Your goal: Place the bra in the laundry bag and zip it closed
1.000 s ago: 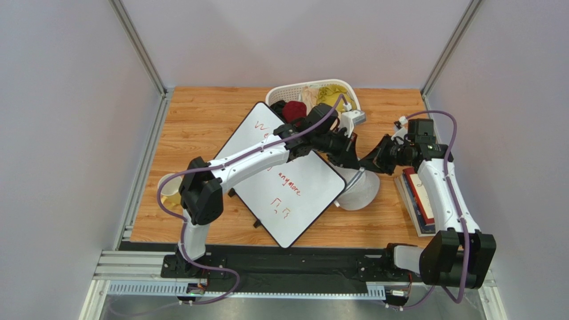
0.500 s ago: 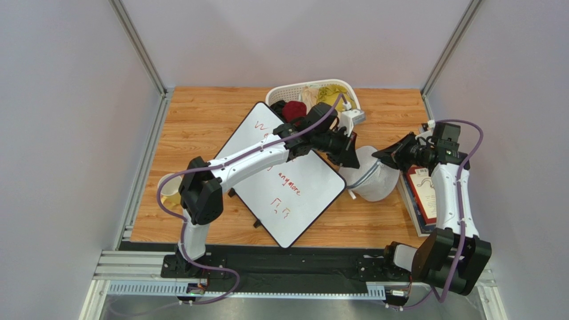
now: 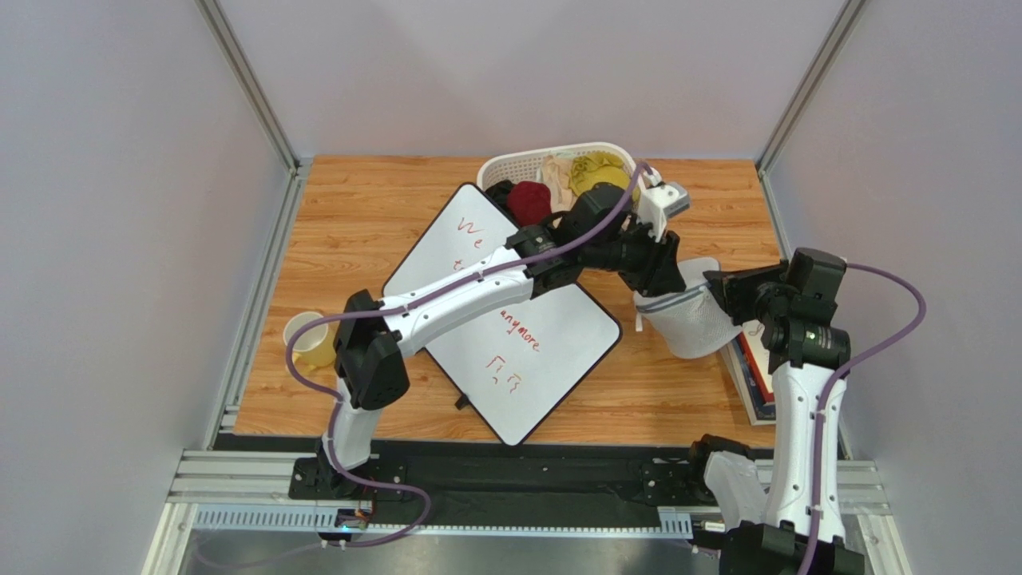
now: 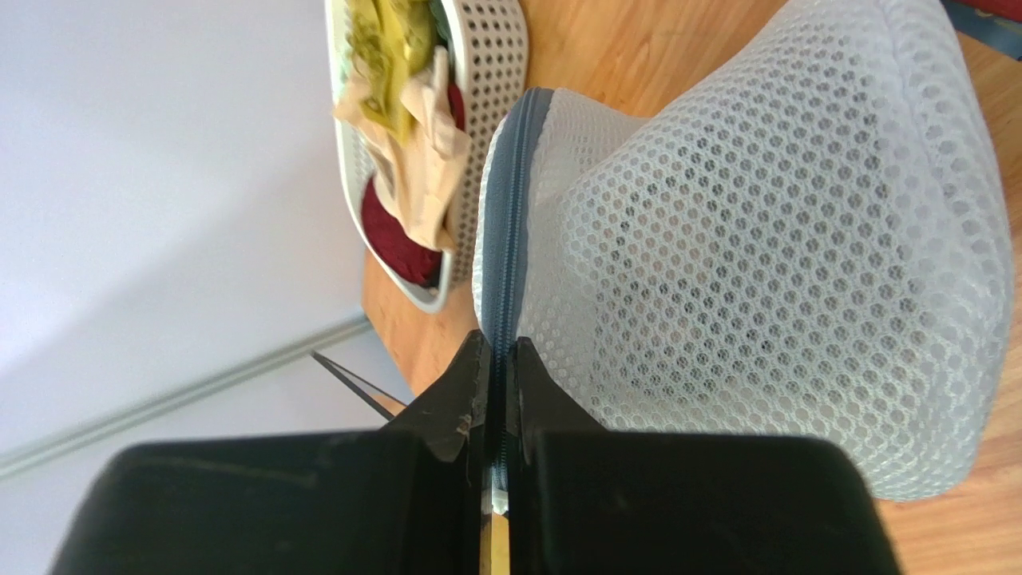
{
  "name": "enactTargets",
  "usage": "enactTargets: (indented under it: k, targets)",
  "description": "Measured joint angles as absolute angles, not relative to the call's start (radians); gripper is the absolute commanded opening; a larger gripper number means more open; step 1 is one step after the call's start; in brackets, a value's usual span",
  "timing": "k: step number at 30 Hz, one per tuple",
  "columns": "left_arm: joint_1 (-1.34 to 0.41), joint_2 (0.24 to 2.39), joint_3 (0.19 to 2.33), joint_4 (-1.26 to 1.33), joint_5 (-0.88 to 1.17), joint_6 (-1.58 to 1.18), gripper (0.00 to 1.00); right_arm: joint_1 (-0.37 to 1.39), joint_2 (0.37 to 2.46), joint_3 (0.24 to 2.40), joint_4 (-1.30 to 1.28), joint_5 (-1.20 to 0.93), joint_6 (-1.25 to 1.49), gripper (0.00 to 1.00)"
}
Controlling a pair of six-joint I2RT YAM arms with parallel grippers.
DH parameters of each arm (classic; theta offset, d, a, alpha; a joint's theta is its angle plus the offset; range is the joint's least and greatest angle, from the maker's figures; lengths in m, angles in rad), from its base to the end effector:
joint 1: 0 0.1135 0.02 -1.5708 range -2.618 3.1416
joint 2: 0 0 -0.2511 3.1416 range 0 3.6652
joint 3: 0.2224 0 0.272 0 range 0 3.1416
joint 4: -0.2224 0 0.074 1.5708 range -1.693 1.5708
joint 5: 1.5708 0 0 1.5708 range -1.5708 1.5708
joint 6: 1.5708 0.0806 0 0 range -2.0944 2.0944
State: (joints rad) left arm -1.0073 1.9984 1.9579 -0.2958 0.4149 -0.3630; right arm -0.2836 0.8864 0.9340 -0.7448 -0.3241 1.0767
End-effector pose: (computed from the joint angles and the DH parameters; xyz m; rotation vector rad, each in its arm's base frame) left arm 0.2562 -0.4664 0.3424 0.9555 1.8790 -1.2762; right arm 0.2364 -0.0422 0.2840 1.3331 1.9320 0.7750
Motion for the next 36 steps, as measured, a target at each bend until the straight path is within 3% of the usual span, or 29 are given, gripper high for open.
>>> enactTargets:
  k: [3,9,11,15,19,29,31,36]
  targets:
    - [-1.055,2.006,1.958,-0.296,0.302,-0.313,0.46,-0.274,0.842,0.934,-0.745,-0.263,1.14,0.0]
    - [-1.125,2.019,1.929,-0.245,0.185,-0.233,0.6,-0.252,0.874,0.939,-0.764,-0.236,1.179,0.0]
    - [-1.127,2.024,1.925,-0.227,0.176,-0.217,0.6,-0.244,0.877,0.939,-0.768,-0.234,1.182,0.0]
    - [-1.127,2.035,1.933,-0.2,0.132,-0.177,0.49,-0.236,0.876,0.94,-0.769,-0.233,1.186,0.0]
    - [-1.137,2.066,1.961,-0.198,0.061,-0.133,0.47,-0.23,0.875,0.941,-0.77,-0.233,1.201,0.0]
    - [-1.159,2.085,1.961,-0.188,-0.014,-0.076,0.61,-0.214,0.875,0.941,-0.781,-0.228,1.223,0.0]
    - [-1.159,2.085,1.959,-0.182,-0.013,-0.072,0.61,-0.21,0.875,0.941,-0.781,-0.228,1.224,0.0]
    - [-1.16,2.085,1.959,-0.176,-0.013,-0.061,0.46,-0.204,0.867,0.941,-0.78,-0.222,1.232,0.0]
